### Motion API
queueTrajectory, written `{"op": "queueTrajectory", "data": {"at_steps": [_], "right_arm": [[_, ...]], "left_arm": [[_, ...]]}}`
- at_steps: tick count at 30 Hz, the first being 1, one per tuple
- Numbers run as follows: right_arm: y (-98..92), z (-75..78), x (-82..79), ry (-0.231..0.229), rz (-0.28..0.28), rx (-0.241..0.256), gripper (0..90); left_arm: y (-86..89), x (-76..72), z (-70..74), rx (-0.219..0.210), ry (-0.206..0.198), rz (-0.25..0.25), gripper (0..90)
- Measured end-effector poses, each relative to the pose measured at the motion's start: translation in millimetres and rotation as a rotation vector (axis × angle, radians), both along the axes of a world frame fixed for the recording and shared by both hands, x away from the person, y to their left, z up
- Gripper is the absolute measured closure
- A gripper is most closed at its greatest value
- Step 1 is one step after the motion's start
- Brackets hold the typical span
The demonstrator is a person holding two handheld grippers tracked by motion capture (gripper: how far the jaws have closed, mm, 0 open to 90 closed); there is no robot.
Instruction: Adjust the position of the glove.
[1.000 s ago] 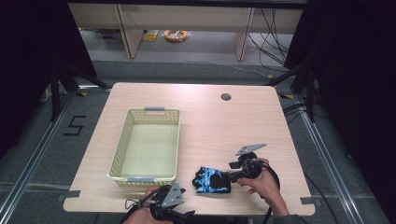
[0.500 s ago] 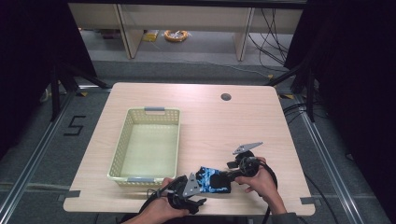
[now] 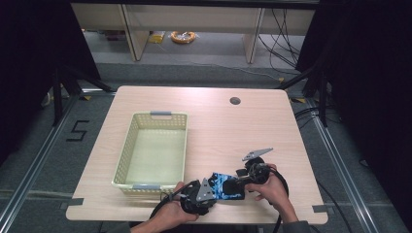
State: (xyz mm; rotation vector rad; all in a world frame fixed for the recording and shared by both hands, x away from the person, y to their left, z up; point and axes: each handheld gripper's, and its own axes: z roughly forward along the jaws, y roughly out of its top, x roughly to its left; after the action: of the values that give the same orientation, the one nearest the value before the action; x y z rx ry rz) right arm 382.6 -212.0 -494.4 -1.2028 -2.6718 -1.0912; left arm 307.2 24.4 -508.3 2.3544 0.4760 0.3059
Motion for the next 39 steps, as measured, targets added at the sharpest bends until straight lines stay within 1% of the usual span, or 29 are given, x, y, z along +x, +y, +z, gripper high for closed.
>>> {"op": "queueTrajectory", "data": {"at_steps": [1,2,3,5,6,8,9,10,11,12,13,14,15,16,17,19,20,22,24,25,26,27,33,34,35,36,37,38,39], "right_arm": [[-1.8,1.1,1.5,0.002,0.013,-0.016,42.2],[-1.8,1.1,1.5,0.002,0.013,-0.016,42.2],[-2.7,1.2,1.9,0.012,0.011,-0.010,42.1],[-3.2,1.2,2.1,0.012,0.005,-0.014,42.1],[-3.8,0.3,2.6,0.010,-0.003,-0.011,42.1],[-7.6,-2.2,5.2,0.033,-0.014,-0.016,45.3],[-7.6,-2.2,5.2,0.033,-0.014,-0.016,45.3],[-8.7,-3.4,5.5,0.042,-0.012,-0.003,49.7],[-9.4,-4.2,4.9,0.064,0.011,0.011,59.7],[-9.4,-4.2,4.9,0.064,0.011,0.011,59.7],[-10.5,-4.6,4.1,0.076,0.019,0.011,66.6],[-11.2,-5.1,4.3,0.075,0.024,0.016,66.6],[-11.2,-5.1,4.3,0.075,0.024,0.016,68.8],[-11.8,-5.1,3.7,0.078,0.019,0.015,72.1],[-13.0,-4.1,2.6,0.068,0.014,0.019,77.4],[-12.9,-2.9,1.5,0.062,0.011,0.008,78.6],[-11.3,-1.7,0.5,0.042,0.019,0.002,80.1],[-10.6,-1.0,-0.4,0.042,0.013,0.003,80.6],[-10.7,-0.2,-0.4,0.034,0.020,0.004,81.2],[-10.7,1.1,-1.2,0.031,0.023,0.003,81.4],[-10.1,3.5,-1.9,0.027,0.030,0.007,81.7],[-9.4,4.6,-2.1,0.023,0.036,0.014,81.8],[-5.3,13.6,-5.4,-0.002,0.049,0.016,82.1],[-5.3,13.6,-5.4,-0.002,0.049,0.016,82.1],[-5.2,13.7,-5.2,-0.001,0.052,0.020,82.1],[-5.4,14.0,-5.1,0.002,0.060,0.028,82.2],[-5.4,13.8,-5.5,-0.005,0.052,0.014,82.2],[-5.5,13.3,-5.3,-0.005,0.053,0.011,82.1],[-5.5,13.3,-5.3,-0.005,0.053,0.011,82.1]], "left_arm": [[-0.1,0.1,-0.3,-0.001,0.000,0.000,73.3],[-1.0,-0.3,-1.2,-0.016,0.007,0.000,73.3],[-1.9,-0.6,-0.6,0.003,-0.011,-0.003,77.0],[-2.5,-0.1,-0.4,0.010,-0.018,-0.011,78.8],[-3.3,0.2,-0.5,0.011,-0.023,-0.022,80.0],[-5.6,-1.2,-1.5,0.005,-0.028,-0.014,83.5],[-5.6,-1.2,-1.5,0.005,-0.028,-0.014,84.3],[-6.1,-1.6,-1.5,0.006,-0.035,-0.015,84.3],[-6.0,-1.4,-1.1,0.014,-0.033,-0.022,85.4],[-6.0,-1.4,-1.1,0.013,-0.033,-0.023,85.4],[-6.6,-1.8,-2.2,0.005,-0.039,-0.021,86.3],[-6.6,-1.8,-2.2,0.005,-0.039,-0.021,86.7],[-7.0,-2.6,-2.5,0.002,-0.041,-0.017,86.7],[-6.9,-2.8,-2.3,0.007,-0.048,-0.019,87.0],[-7.0,-3.4,-2.7,0.002,-0.050,-0.018,87.5],[-6.4,-3.1,-2.6,0.003,-0.048,-0.018,87.6],[-6.3,-2.5,-3.3,-0.006,-0.048,-0.012,87.7],[-5.5,-2.3,-2.9,0.002,-0.050,-0.014,87.8],[-5.2,-3.1,-2.6,-0.005,-0.051,-0.015,87.9],[-5.2,-4.0,-2.0,-0.017,-0.042,-0.017,87.9],[-4.8,-4.3,-0.8,-0.021,-0.044,-0.018,87.9],[-4.6,-4.8,2.6,-0.032,-0.060,-0.024,88.0],[-2.3,-5.7,8.0,-0.032,-0.065,-0.027,87.9],[-1.9,-5.7,7.3,-0.040,-0.060,-0.024,87.9],[-1.1,-5.2,6.1,-0.034,-0.059,-0.028,87.9],[-0.5,-5.4,5.2,-0.030,-0.046,-0.033,87.6],[0.6,-4.0,4.3,-0.022,-0.049,-0.038,85.5],[1.5,-3.3,1.8,-0.027,-0.028,-0.024,83.6],[1.5,-3.3,1.8,-0.027,-0.028,-0.024,80.8]]}}
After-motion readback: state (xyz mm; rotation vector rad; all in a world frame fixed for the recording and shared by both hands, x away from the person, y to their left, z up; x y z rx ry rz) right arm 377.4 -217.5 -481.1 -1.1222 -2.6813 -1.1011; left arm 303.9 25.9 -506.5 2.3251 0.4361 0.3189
